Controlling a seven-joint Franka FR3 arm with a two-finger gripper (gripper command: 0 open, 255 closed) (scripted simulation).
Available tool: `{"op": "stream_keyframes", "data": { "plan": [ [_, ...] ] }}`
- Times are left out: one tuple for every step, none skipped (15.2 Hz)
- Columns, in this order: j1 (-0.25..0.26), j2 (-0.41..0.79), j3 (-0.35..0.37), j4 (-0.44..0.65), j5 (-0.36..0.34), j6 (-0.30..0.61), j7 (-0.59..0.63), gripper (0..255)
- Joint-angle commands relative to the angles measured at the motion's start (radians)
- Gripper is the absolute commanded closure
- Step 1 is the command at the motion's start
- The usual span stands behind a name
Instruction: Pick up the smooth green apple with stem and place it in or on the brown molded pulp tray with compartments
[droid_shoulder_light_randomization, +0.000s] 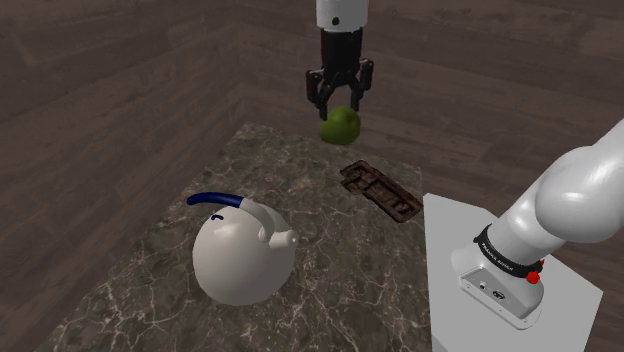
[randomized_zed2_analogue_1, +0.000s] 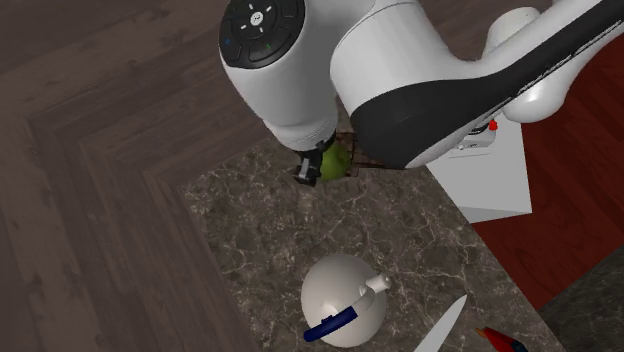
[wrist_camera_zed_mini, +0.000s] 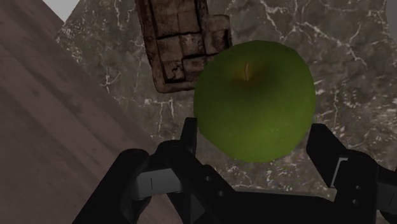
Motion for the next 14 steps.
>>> {"op": "stream_keyframes", "data": {
  "plan": [
    [-0.011,-0.098,-0.024,-0.086,0.029,-0.005,-0.05,255],
    [-0.012,-0.139,-0.036,-0.121,0.038,-0.009,-0.07,255],
    [-0.014,-0.179,-0.049,-0.155,0.046,-0.014,-0.089,255],
    [-0.014,-0.219,-0.062,-0.187,0.053,-0.02,-0.109,255],
    [-0.015,-0.258,-0.076,-0.219,0.058,-0.028,-0.128,255],
    [-0.015,-0.297,-0.09,-0.249,0.062,-0.037,-0.146,255],
    [-0.015,-0.336,-0.105,-0.278,0.064,-0.046,-0.164,255],
    [-0.014,-0.374,-0.12,-0.306,0.065,-0.057,-0.182,255],
    [-0.015,-0.423,-0.139,-0.34,0.064,-0.072,-0.204,255],
    [-0.014,-0.422,-0.138,-0.353,0.065,-0.058,-0.204,255],
    [-0.013,-0.421,-0.136,-0.366,0.066,-0.045,-0.204,255],
    [-0.012,-0.42,-0.135,-0.378,0.067,-0.031,-0.203,255],
    [-0.012,-0.418,-0.133,-0.39,0.068,-0.017,-0.203,255],
    [-0.012,-0.417,-0.132,-0.403,0.069,-0.003,-0.203,255]
  ]
}}
